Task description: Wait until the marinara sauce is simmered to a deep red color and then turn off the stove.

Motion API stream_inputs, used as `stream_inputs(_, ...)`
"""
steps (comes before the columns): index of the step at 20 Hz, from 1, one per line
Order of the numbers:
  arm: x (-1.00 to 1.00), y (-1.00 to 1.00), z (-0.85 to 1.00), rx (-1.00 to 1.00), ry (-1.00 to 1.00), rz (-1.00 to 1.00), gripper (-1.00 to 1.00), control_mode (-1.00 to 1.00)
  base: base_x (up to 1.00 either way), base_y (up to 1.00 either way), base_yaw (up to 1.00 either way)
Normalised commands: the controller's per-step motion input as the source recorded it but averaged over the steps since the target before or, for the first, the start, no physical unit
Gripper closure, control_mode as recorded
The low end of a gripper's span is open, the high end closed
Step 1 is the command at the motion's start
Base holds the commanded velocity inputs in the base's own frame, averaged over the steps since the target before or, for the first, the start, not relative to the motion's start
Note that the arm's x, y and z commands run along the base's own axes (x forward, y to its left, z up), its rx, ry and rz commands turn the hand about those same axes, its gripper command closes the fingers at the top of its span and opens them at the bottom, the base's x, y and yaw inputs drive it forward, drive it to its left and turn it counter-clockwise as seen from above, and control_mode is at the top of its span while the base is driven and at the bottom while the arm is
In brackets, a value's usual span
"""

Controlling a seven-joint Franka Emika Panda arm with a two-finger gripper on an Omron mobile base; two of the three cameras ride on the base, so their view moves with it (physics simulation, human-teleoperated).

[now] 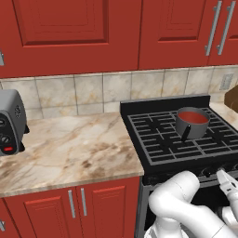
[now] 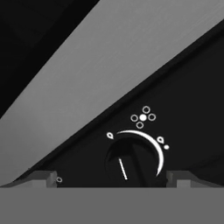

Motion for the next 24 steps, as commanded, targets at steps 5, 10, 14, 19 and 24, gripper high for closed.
stream_inputs(5,0.0,0.11,0.0,0.0,-0.05,0.0,-1.0,-1.0,0.0,0.0,0.0)
stream_inputs(10,0.02,0.2,0.0,0.0,-0.03,0.06,-1.0,-1.0,0.0,0.0,0.0)
stream_inputs(14,0.03,0.22,0.0,0.0,-0.01,0.07,-1.0,-1.0,0.0,0.0,0.0)
stream_inputs(19,0.05,0.05,0.0,0.0,-0.01,0.06,-1.0,-1.0,0.0,0.0,0.0)
stream_inputs(24,0.0,-0.18,0.0,0.0,0.0,0.0,-1.0,-1.0,0.0,0.0,0.0)
